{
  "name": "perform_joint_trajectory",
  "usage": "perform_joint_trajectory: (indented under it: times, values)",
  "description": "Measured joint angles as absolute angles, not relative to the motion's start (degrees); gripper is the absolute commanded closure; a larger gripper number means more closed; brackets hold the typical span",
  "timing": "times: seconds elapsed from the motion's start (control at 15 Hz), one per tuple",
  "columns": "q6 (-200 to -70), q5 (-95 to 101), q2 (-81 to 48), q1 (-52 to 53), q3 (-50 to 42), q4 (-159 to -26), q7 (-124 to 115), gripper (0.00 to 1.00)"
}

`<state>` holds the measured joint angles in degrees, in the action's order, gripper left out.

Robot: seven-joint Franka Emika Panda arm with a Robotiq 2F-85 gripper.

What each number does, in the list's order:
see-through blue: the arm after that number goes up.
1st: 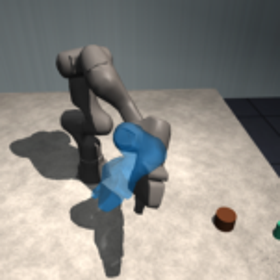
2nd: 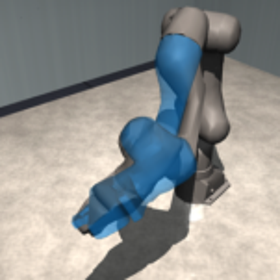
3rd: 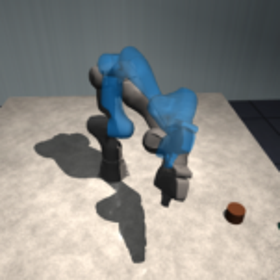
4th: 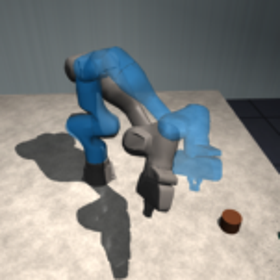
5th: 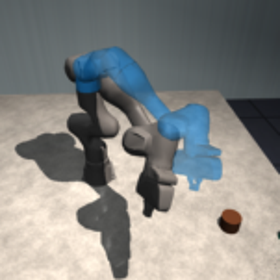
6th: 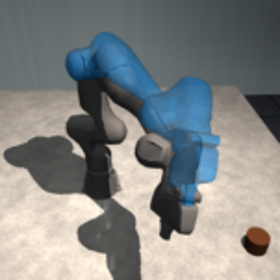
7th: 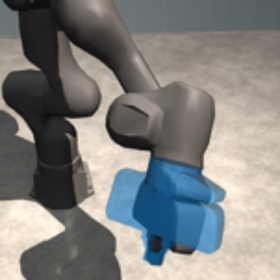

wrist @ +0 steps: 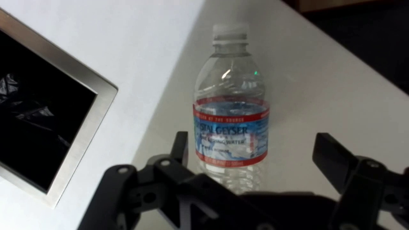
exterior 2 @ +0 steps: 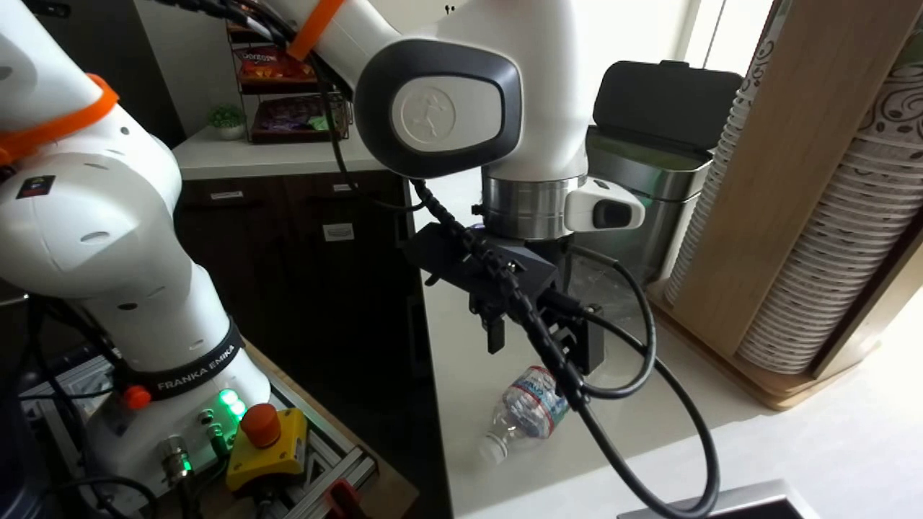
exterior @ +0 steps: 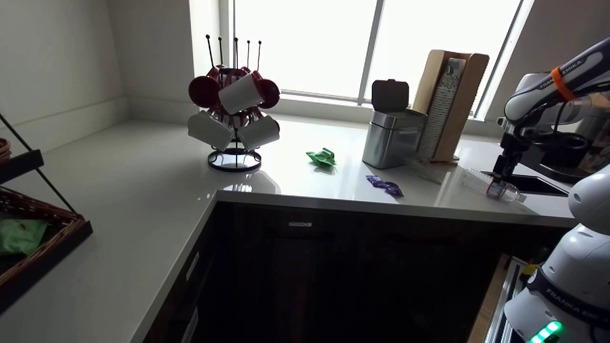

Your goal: Put the water bottle inside the silver bin

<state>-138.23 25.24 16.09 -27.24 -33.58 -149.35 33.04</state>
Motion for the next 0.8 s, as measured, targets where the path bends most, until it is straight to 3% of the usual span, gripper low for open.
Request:
perform_joint_trajectory:
  times: [0.27,0.8]
  values:
    - [-131.95,26.96,15.77,-28.32,-33.59,-149.17,35.32,0.0]
    - [-131.38,34.33,15.46,-31.5,-34.75,-150.84,37.34,0.0]
